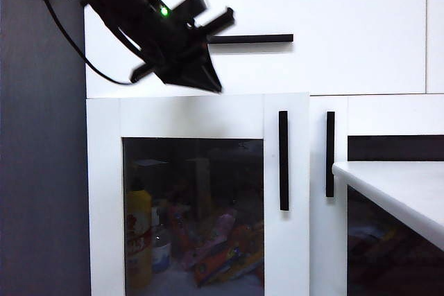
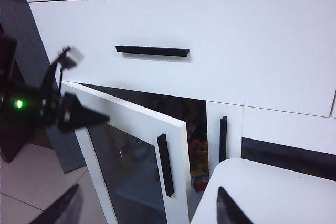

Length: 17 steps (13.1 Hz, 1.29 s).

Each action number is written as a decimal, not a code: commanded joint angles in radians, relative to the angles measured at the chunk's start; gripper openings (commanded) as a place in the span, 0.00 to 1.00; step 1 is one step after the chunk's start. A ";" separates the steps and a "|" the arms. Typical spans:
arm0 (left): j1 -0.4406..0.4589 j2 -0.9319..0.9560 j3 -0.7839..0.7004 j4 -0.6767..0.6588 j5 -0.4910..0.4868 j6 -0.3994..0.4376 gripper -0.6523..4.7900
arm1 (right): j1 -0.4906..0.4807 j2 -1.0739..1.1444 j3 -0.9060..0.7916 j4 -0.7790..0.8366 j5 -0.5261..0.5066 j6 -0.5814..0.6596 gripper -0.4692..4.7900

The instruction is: Open the left door of the white cabinet, pick up a can of beverage from the table on the right, place it inside the cabinet, and finally close the cabinet door.

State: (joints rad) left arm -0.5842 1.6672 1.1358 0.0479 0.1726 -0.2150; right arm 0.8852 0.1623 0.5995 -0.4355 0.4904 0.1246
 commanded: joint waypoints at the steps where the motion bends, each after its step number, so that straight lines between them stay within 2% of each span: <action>1: -0.026 0.002 -0.045 0.146 -0.049 0.002 0.11 | -0.001 0.000 0.005 0.013 0.010 -0.002 0.71; 2: -0.027 0.013 -0.046 0.171 -0.065 0.006 0.12 | -0.002 0.000 0.005 0.012 0.009 -0.002 0.71; 4: -0.027 0.078 -0.045 0.254 -0.069 0.028 0.23 | -0.002 0.000 0.005 0.008 0.010 -0.003 0.71; 8: -0.028 0.174 -0.045 0.323 -0.101 0.024 0.21 | -0.001 0.000 0.005 0.003 0.009 -0.002 0.71; 9: -0.027 0.183 -0.045 0.357 -0.106 0.024 0.12 | -0.001 0.000 0.005 -0.008 0.009 -0.002 0.71; 10: -0.027 0.183 -0.045 0.378 -0.108 0.024 0.11 | -0.001 0.000 0.005 -0.017 0.010 -0.002 0.71; 14: -0.027 0.207 -0.045 0.479 -0.135 0.051 0.11 | -0.001 0.000 0.005 -0.032 0.022 -0.003 0.71; 17: -0.025 0.289 -0.045 0.615 -0.180 0.060 0.11 | -0.001 0.000 0.005 -0.040 0.032 -0.003 0.70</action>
State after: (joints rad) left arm -0.6144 1.9507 1.0840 0.5865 0.0277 -0.1642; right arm 0.8852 0.1623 0.5995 -0.4812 0.5156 0.1223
